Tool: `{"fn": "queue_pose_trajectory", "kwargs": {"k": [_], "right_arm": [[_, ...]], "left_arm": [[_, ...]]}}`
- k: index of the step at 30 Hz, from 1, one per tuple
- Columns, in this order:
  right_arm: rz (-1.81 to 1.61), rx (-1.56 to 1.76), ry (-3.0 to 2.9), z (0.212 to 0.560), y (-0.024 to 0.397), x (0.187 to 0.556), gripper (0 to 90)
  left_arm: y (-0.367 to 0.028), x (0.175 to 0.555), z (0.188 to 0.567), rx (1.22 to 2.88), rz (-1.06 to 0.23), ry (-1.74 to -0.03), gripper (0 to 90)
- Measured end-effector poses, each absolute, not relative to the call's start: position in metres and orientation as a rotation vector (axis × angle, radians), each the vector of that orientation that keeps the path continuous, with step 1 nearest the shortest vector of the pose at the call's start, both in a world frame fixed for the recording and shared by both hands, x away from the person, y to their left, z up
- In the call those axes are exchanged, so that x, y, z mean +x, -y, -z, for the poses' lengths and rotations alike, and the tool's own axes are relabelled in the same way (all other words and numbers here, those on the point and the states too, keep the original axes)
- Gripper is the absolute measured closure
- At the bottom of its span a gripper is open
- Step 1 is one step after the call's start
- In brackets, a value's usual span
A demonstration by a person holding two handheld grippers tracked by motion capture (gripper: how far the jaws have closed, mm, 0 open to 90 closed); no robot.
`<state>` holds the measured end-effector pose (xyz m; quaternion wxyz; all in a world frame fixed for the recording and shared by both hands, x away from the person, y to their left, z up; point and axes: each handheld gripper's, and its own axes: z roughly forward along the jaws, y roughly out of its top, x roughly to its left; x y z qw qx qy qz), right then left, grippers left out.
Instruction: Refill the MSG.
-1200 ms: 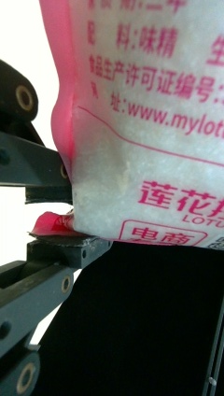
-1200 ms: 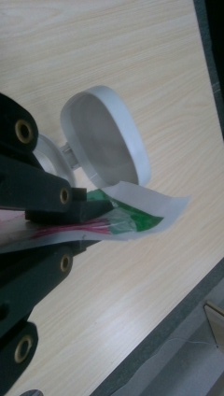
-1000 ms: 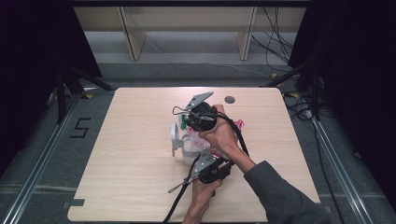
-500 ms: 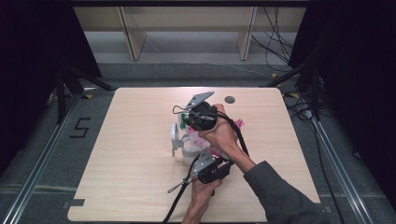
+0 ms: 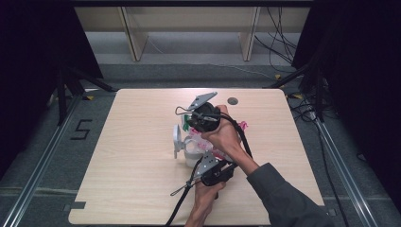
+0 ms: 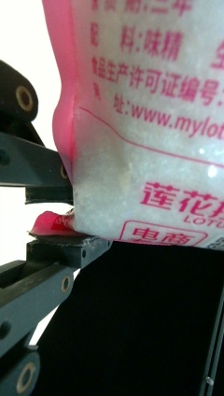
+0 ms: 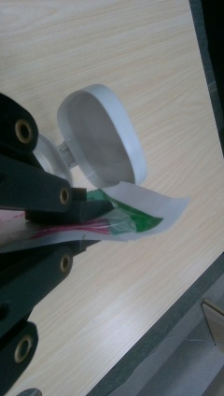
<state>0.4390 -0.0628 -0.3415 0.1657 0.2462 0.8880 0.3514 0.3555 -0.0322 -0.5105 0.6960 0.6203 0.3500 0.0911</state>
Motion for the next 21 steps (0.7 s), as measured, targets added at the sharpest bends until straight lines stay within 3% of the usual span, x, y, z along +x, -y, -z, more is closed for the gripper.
{"fn": "queue_pose_trajectory", "kwargs": {"k": [3, 5, 7, 11, 13, 21], "right_arm": [[-0.977, 0.712, -2.534, 0.3404, 0.0620, 0.4385, 90.0], [-0.992, 0.678, -2.526, 0.3398, 0.0624, 0.4399, 90.0], [-1.015, 0.667, -2.513, 0.3395, 0.0625, 0.4400, 90.0], [-0.998, 0.678, -2.506, 0.3392, 0.0623, 0.4395, 90.0], [-1.004, 0.639, -2.523, 0.3397, 0.0616, 0.4403, 90.0], [-0.992, 0.674, -2.523, 0.3424, 0.0557, 0.4387, 90.0]], "left_arm": [[0.0336, 0.3548, 0.5098, 1.361, -0.191, -0.783, 75.7], [0.0278, 0.3548, 0.5098, 1.449, -0.229, -0.786, 75.8], [0.0330, 0.3543, 0.5099, 1.364, -0.193, -0.797, 75.7], [0.0277, 0.3546, 0.5092, 1.445, -0.228, -0.783, 75.8], [0.0316, 0.3555, 0.5095, 1.362, -0.183, -0.779, 75.8], [0.0298, 0.3546, 0.5078, 1.359, -0.197, -0.783, 75.8]]}}
